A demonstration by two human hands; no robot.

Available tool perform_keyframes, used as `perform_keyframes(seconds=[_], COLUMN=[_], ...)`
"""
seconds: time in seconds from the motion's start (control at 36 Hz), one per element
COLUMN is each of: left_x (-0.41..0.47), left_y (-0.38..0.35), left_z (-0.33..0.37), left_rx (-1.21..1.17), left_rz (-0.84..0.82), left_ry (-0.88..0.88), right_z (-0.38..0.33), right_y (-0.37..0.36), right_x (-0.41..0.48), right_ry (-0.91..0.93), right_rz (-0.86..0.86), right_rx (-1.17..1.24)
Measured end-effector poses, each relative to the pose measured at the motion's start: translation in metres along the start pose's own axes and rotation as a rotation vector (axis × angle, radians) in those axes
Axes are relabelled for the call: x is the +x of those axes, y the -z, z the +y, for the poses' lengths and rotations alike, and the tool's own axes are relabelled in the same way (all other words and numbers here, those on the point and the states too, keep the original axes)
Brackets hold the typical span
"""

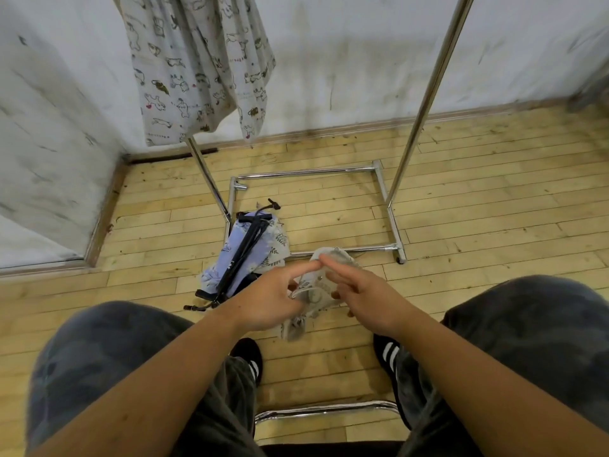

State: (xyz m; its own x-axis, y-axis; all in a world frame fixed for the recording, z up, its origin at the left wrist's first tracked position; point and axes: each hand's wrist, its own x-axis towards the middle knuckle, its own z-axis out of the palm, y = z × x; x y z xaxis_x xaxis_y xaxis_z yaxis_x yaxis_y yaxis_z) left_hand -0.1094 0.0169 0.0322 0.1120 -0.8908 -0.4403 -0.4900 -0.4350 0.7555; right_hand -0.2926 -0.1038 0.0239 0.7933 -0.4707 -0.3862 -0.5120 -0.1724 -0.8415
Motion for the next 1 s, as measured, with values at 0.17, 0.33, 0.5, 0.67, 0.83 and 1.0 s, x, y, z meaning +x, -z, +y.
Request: perform_keyframes(seconds=[0.17, 0.33, 0.5, 0.67, 0.83, 1.0], left_x=[0.003, 0.007, 0.021, 0.053, 0.087, 0.123], left_y=[0.001, 0.005, 0.017, 0.04, 0.053, 0.058], left_z=[-0.004, -0.006, -0.034, -0.099, -0.19, -0.271], left_rx=[-0.04, -0.069, -0.045, -0.154, -0.076, -0.031], left_rz=[-0.003, 0.003, 0.076, 0.201, 0.228, 0.229], left_ry=[0.01, -0.003, 0.107, 0.415, 0.61, 0.654], right_z=[0.012, 0.025, 0.018, 0.005, -0.001, -0.015], right_y=[0.008, 0.014, 0.0, -0.018, -0.028, -0.024], right_x=[0.01, 0.023, 0.045, 0.066, 0.082, 0.088], right_ry=[-0.081, -0.387, -0.38, -0.379, -0.402, -0.434], right_rz=[0.352, 0.324, 0.291, 0.278, 0.255, 0.156], right_rx=[-0.142, -0.315, -0.06, -0.071, -0.097, -0.127])
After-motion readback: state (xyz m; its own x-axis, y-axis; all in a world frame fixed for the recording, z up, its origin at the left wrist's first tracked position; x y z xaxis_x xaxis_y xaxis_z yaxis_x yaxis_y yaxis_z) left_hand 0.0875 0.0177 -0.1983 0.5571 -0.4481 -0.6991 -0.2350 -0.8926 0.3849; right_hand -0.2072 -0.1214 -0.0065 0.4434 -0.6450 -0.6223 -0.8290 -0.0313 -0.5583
